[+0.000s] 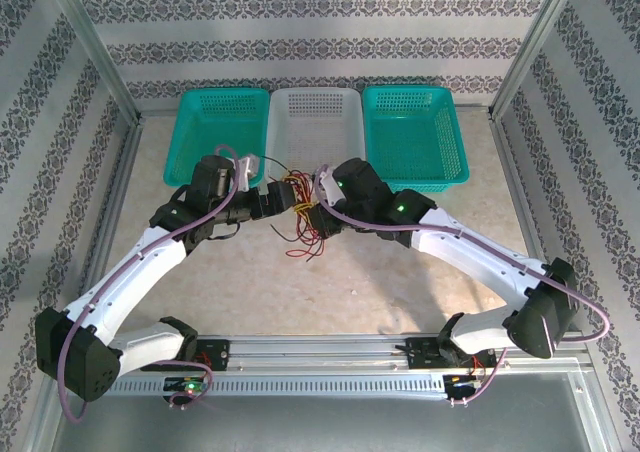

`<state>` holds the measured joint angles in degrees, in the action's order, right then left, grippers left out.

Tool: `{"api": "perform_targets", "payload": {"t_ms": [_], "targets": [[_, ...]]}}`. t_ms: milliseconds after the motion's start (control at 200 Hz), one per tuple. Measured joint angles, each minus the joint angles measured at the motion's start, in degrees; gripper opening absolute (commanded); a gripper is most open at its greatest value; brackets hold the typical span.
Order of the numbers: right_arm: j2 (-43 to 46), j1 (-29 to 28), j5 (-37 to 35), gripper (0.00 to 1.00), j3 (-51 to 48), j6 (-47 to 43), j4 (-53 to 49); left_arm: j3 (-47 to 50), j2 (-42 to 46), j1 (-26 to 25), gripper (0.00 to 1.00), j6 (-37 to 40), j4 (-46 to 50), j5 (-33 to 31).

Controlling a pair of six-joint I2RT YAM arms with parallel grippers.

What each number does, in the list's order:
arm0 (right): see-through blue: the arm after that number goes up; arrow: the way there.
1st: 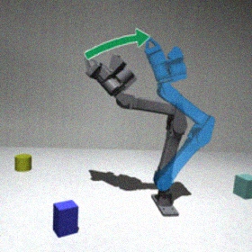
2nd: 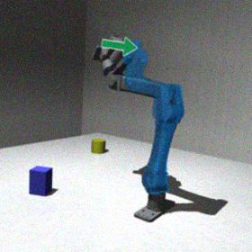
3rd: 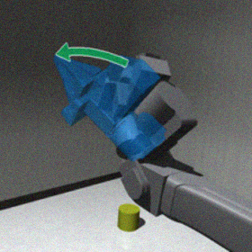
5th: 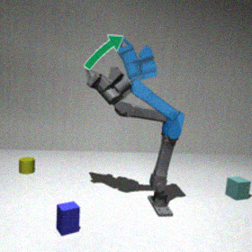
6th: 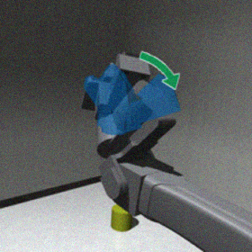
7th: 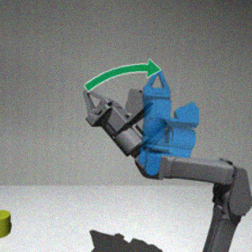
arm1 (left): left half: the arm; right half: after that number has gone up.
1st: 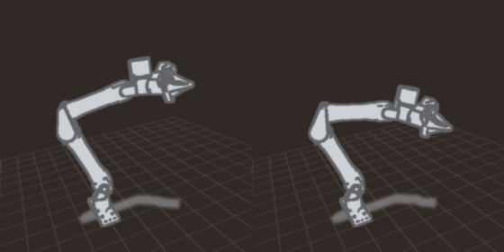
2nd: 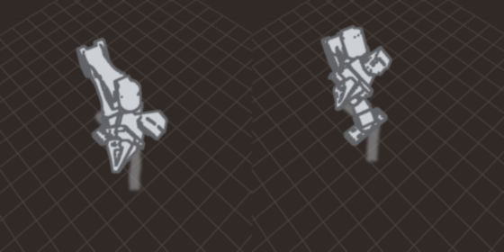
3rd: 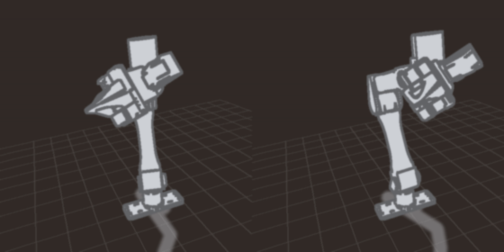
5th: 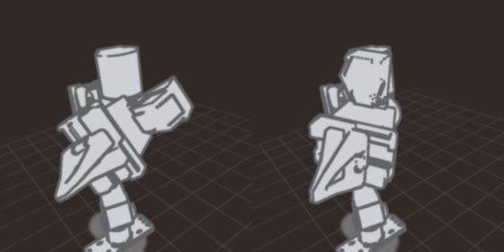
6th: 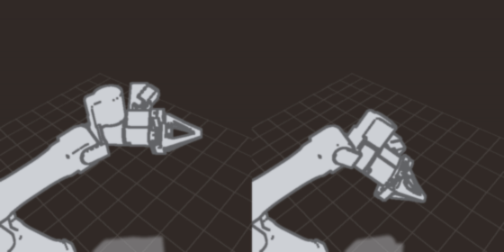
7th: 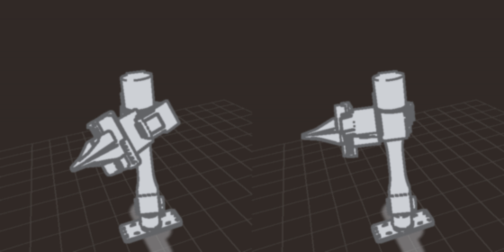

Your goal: Untangle the cables

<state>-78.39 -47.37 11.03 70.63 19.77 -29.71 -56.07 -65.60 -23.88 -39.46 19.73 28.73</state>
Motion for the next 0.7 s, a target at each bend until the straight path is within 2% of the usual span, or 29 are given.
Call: {"api": "perform_targets", "payload": {"t_ms": [305,575,635,700], "targets": [[-1.11,-2.40,0.02,0.02,5.70,-2.25,-6.14,0.72,2.86,1.16,0.99,-1.11,-6.95,5.86],[-1.16,-3.15,0.02,0.03,6.67,-2.49,-7.96,4.44,-0.07,3.76,1.00,-4.70,-11.04,10.86],[-1.16,-3.15,0.02,0.03,6.91,-2.67,-8.41,4.90,-1.22,3.76,0.97,-5.77,-12.48,12.33],[-1.16,-3.15,0.02,0.03,7.26,-2.84,-8.76,4.98,-2.40,3.76,0.88,-7.02,-14.08,14.05]]}}
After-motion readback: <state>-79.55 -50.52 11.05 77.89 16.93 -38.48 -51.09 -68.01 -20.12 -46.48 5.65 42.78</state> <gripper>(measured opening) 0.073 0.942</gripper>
